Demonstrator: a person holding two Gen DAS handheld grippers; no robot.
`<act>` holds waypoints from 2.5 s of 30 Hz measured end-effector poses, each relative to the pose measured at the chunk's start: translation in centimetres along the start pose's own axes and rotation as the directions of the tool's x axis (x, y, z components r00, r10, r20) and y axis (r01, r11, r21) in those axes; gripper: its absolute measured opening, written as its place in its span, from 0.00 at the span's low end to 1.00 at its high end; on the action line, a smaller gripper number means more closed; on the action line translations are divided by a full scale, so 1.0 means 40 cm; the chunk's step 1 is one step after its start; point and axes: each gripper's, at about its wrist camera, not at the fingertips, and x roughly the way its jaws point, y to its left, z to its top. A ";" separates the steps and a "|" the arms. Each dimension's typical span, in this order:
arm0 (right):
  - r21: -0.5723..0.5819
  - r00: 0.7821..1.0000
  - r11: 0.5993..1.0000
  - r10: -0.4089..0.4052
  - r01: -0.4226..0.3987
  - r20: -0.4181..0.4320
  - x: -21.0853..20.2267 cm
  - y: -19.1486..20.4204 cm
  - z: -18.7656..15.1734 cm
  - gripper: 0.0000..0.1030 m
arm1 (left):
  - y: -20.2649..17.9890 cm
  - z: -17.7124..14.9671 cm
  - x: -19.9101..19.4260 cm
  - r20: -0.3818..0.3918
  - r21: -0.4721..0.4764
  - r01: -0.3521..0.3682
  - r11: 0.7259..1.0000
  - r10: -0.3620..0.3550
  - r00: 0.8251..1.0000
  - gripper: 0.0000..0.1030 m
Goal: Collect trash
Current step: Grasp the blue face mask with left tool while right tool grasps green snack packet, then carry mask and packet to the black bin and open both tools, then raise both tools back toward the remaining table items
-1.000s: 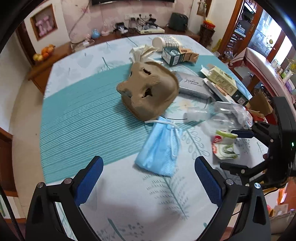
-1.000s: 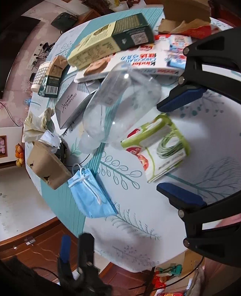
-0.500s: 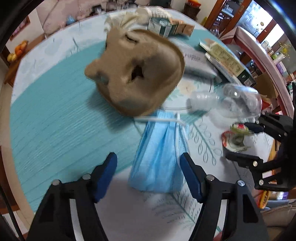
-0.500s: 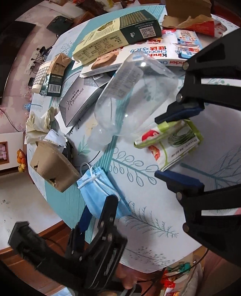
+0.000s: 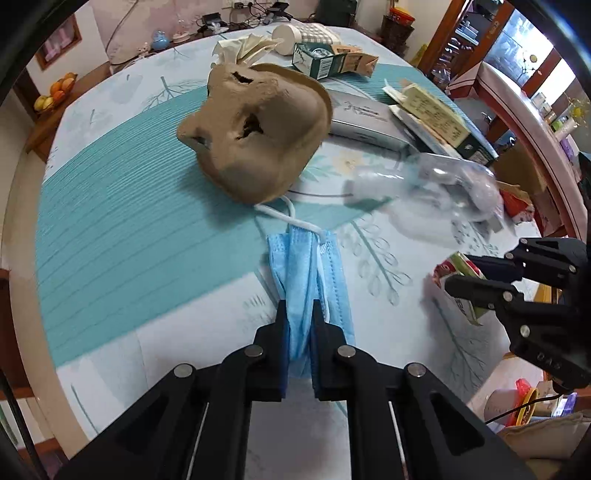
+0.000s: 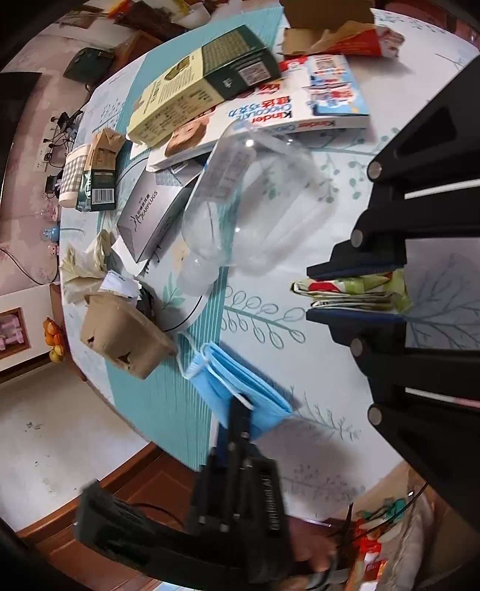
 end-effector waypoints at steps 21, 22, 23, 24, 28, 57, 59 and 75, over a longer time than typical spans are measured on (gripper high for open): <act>-0.015 0.977 0.985 0.173 -0.172 0.124 -0.304 -0.016 -0.280 0.15 | -0.342 -0.345 -0.262 0.190 -0.193 -0.069 0.979 0.106 0.976 0.06; -0.010 0.976 0.984 0.179 -0.179 0.122 -0.313 -0.021 -0.302 0.15 | -0.366 -0.367 -0.263 0.192 -0.197 -0.067 0.978 0.105 0.976 0.07; -0.003 0.976 0.983 0.182 -0.183 0.118 -0.318 -0.026 -0.320 0.15 | -0.386 -0.385 -0.261 0.192 -0.201 -0.062 0.978 0.101 0.976 0.07; 0.011 0.977 0.982 0.184 -0.186 0.108 -0.322 -0.033 -0.344 0.15 | -0.414 -0.412 -0.257 0.190 -0.205 -0.053 0.977 0.093 0.977 0.07; 0.058 0.978 0.977 0.200 -0.204 0.066 -0.314 -0.056 -0.415 0.15 | -0.487 -0.477 -0.222 0.148 -0.210 -0.035 0.977 0.067 0.987 0.07; 0.580 0.965 0.813 0.184 -0.042 -0.187 0.584 -0.283 -0.772 0.31 | -0.429 -0.667 0.638 -0.202 -0.102 -0.036 0.994 0.015 0.979 0.37; 0.581 0.964 0.813 0.176 -0.028 -0.201 0.609 -0.288 -0.779 0.33 | -0.414 -0.675 0.663 -0.215 -0.093 -0.050 0.994 0.029 0.976 0.41; 0.496 0.969 0.868 0.137 -0.017 -0.207 0.515 -0.210 -0.745 0.70 | -0.384 -0.658 0.520 -0.090 -0.126 -0.075 0.989 0.064 0.994 0.43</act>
